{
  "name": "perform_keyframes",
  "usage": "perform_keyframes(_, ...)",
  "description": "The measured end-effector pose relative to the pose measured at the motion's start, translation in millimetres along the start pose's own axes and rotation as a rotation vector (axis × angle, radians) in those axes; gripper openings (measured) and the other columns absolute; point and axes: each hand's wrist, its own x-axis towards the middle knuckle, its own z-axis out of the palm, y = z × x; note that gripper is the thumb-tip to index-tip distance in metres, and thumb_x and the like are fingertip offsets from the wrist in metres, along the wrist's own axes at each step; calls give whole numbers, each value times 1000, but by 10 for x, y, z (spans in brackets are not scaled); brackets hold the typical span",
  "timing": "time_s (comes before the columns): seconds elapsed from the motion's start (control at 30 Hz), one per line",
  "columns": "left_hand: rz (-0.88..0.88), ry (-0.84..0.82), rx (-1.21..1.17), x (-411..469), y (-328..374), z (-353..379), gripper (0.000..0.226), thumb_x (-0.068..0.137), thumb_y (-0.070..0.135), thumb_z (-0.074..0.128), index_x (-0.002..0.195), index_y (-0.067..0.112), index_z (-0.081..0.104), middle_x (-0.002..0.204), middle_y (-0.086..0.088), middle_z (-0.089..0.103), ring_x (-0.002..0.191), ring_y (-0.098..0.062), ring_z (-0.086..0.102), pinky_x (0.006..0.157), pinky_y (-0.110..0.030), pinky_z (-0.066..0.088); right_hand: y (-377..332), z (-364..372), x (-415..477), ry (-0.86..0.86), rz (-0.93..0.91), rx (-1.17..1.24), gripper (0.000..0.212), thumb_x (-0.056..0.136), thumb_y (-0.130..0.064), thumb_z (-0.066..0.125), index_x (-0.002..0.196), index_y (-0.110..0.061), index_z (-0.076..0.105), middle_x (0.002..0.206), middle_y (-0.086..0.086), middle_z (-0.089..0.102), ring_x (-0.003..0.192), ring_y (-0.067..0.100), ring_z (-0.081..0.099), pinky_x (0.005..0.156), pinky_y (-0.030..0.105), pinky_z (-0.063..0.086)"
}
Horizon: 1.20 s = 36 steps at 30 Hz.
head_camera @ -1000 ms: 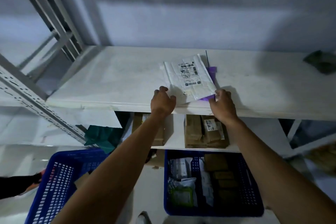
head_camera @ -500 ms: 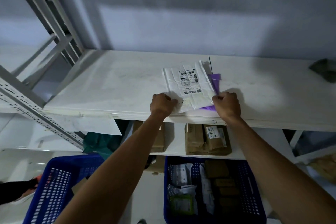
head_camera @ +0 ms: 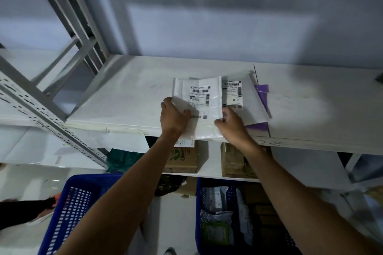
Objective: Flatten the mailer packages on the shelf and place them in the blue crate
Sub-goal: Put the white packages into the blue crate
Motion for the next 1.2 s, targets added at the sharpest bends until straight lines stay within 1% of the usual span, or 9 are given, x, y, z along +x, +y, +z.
perform_keyframes(0.1, 207, 104, 367, -34, -222, -58, 75, 94, 38, 58, 150, 5, 22, 152, -18, 30, 135, -35, 35, 108, -45, 38, -95, 331, -12, -60, -30, -108, 39, 95, -18, 55, 133, -16, 47, 125, 5, 67, 97, 25, 68, 84, 47, 59)
perform_keyframes(0.2, 418, -76, 624, 23, -530, -64, 73, 102, 43, 33, 160, 11, 4, 168, -14, 3, 154, -30, 6, 125, -48, 14, -110, 509, 4, -98, -27, -199, 40, 94, -19, 54, 133, -17, 47, 121, 6, 69, 97, 26, 68, 84, 43, 57)
perform_keyframes(0.27, 528, -156, 647, 75, -709, -64, 67, 103, 47, 18, 161, 14, 9, 168, -11, 6, 155, -27, 5, 125, -51, 16, -87, 555, 24, -108, -14, -276, 42, 93, -20, 52, 135, -17, 46, 122, 7, 68, 97, 28, 67, 82, 41, 57)
perform_keyframes(0.5, 521, -181, 692, 255, -776, -147, 72, 101, 56, 15, 159, 14, 17, 167, -10, 14, 155, -24, 11, 124, -48, 19, -355, 717, 32, 238, -325, -679, 54, 96, -21, 60, 144, -5, 40, 141, 19, 42, 105, 28, 61, 77, 36, 54)
perform_keyframes(0.6, 520, -186, 741, 287, -813, -192, 77, 96, 53, 4, 160, 10, 15, 168, -12, 11, 156, -25, 8, 125, -46, 16, -473, 985, 231, 90, -464, -536, 53, 99, -19, 54, 148, -7, 39, 142, 14, 41, 125, 26, 49, 96, 38, 52)
perform_keyframes(0.7, 536, -198, 747, 344, -850, -225, 77, 95, 49, 0, 160, 8, 11, 168, -15, 5, 156, -26, 2, 126, -45, 13, -418, 1191, 477, -73, -442, -443, 51, 104, -19, 42, 152, -5, 34, 158, 12, 32, 147, 26, 28, 122, 38, 27)
perform_keyframes(0.8, 593, -221, 736, 426, -874, -232, 76, 98, 48, 1, 159, 5, 14, 167, -18, 5, 156, -28, 1, 126, -46, 13, -252, 1270, 697, -27, -506, -559, 54, 107, -28, 28, 154, -1, 32, 164, 15, 25, 154, 26, 17, 126, 33, 4)
perform_keyframes(0.97, 656, -210, 719, 648, -930, -321, 74, 100, 61, 25, 155, 12, 25, 168, -14, 10, 156, -23, 7, 126, -43, 13, -111, 1207, 888, 36, -406, -652, 60, 107, -41, 16, 161, -14, 13, 169, 4, 5, 156, 18, 1, 127, 37, 1)
perform_keyframes(1.2, 502, -176, 708, 669, -985, -309, 76, 102, 60, 16, 161, 12, 8, 169, -6, 6, 156, -19, 5, 126, -44, 9, -6, 1080, 810, 80, -310, -729, 63, 106, -44, 15, 161, -13, 8, 169, 5, 3, 156, 18, 0, 127, 37, 2)
